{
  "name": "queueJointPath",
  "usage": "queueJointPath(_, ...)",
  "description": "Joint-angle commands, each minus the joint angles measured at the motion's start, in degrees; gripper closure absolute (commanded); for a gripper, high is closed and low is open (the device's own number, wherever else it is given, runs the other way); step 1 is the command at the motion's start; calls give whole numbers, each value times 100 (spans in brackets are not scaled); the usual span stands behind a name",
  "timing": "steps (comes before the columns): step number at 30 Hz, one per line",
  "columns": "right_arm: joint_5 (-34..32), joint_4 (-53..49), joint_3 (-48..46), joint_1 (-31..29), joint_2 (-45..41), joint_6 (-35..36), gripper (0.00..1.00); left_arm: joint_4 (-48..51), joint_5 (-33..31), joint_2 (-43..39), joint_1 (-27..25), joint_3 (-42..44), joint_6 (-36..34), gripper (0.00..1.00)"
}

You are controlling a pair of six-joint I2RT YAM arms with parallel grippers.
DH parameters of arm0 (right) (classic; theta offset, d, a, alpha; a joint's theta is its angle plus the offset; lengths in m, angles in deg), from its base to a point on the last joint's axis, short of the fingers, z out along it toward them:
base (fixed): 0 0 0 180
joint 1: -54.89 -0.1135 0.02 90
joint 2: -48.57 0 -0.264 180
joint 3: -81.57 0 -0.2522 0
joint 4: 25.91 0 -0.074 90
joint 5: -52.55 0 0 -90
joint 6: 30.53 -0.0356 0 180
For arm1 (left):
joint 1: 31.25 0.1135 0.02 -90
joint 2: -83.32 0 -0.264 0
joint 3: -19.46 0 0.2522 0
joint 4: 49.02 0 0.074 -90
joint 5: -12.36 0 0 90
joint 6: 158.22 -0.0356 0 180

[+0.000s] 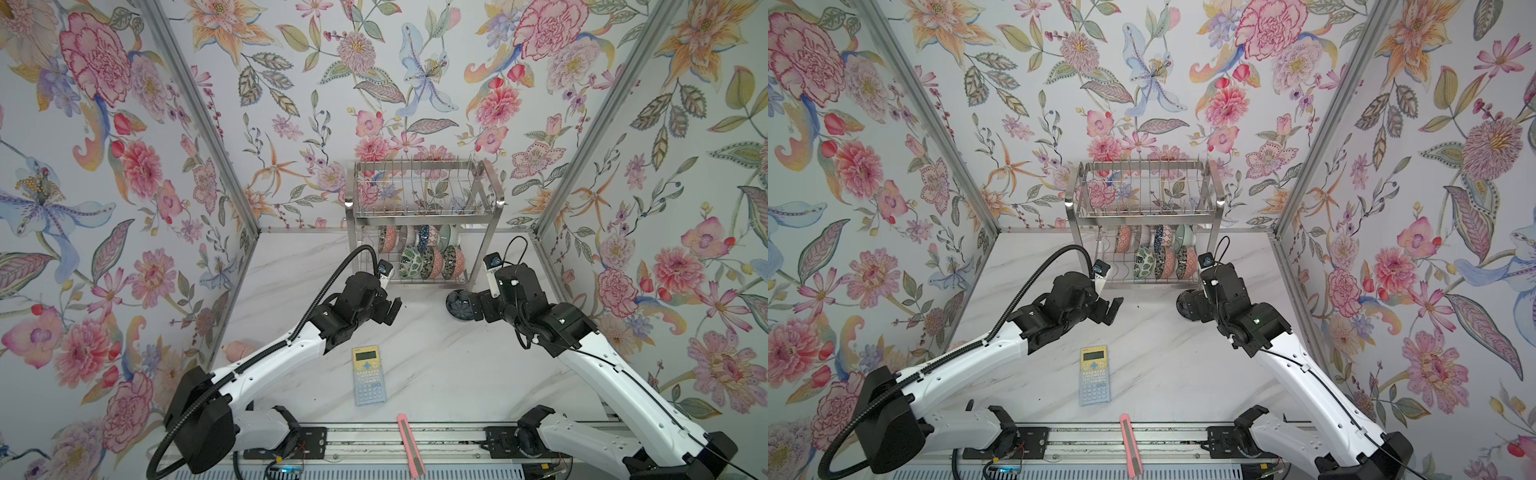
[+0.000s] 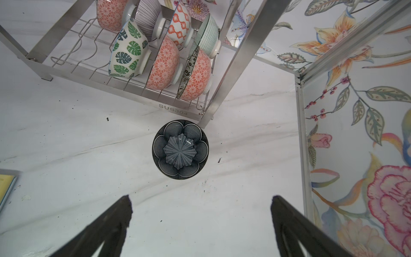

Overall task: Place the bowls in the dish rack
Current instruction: 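Move the left gripper to the dark blue-grey bowl and grasp its rim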

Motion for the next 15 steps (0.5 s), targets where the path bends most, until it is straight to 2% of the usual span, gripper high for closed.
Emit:
queueJointPath(1, -287, -130, 254, 107, -140, 116, 1, -861, 351, 513, -148, -1, 802, 0)
queueJointPath(10, -168, -43, 176, 291, -275, 80, 1, -1337, 586, 2519, -671, -1083, 1424, 1)
queueJointPath(15, -285, 124, 66, 491, -520, -12, 1, -1354, 730, 3276, -832, -1708, 1540, 1)
